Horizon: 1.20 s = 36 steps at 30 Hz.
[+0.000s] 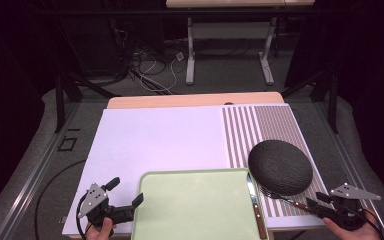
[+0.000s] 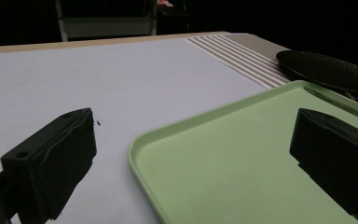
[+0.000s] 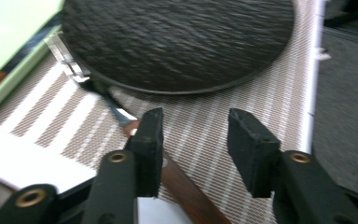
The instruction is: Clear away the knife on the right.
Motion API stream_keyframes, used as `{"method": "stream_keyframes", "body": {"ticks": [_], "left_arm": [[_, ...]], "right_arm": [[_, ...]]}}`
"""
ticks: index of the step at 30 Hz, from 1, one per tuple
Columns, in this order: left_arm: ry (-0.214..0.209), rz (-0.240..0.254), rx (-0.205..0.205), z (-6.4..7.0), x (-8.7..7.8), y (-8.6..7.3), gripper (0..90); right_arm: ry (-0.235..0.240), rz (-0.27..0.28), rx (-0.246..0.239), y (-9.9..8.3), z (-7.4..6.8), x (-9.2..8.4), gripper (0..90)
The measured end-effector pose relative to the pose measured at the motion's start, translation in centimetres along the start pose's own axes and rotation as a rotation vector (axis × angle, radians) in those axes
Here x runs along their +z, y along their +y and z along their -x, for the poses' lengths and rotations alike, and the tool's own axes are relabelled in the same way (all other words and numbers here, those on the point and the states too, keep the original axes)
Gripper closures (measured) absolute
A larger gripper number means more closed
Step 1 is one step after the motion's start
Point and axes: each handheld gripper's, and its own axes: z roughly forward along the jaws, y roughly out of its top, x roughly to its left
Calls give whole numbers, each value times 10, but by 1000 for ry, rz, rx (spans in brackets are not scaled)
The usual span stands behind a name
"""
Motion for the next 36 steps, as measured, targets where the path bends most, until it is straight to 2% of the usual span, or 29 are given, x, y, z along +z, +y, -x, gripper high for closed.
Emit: {"method": "stream_keyframes", "body": {"ticks": [2, 6, 8, 10, 11, 14, 18, 21, 25, 29, 31, 32, 33, 36], "left_arm": [[2, 0, 5, 0, 0, 0, 5], [4, -2, 6, -1, 0, 0, 4], [6, -2, 3, -1, 0, 0, 4], [6, 0, -5, 0, 0, 0, 5], [7, 0, -6, 0, 0, 0, 4], [7, -1, -7, 0, 0, 0, 4], [9, -1, -7, 0, 0, 0, 4], [9, -1, -7, 0, 0, -1, 5], [9, -3, 0, -1, 0, 0, 5], [8, -7, 6, -1, 0, 0, 5], [6, -5, 0, 0, 1, -1, 6], [6, -6, 0, 0, 0, -1, 6], [8, -7, 6, -1, 0, 0, 6], [8, -7, 5, -1, 0, 0, 6]], "right_arm": [[14, 16, -41, 2, -2, 1, 513], [39, -7, -64, 8, -4, 2, 451], [44, -7, -95, 11, -4, 2, 418], [53, -42, -119, 15, -4, 1, 416], [64, -34, -121, 16, -5, 1, 412], [93, -11, -172, 21, -6, 0, 412], [132, -44, -210, 26, -4, 0, 418], [139, -58, -215, 26, -3, 1, 426], [155, -93, -256, 29, -2, 0, 395], [182, -130, -308, 33, -4, 2, 337], [183, -141, -323, 34, -6, 4, 338], [174, -166, -351, 36, -6, 4, 338], [179, -148, -356, 36, -7, 6, 338], [182, -169, -402, 40, -10, 10, 338]]}}
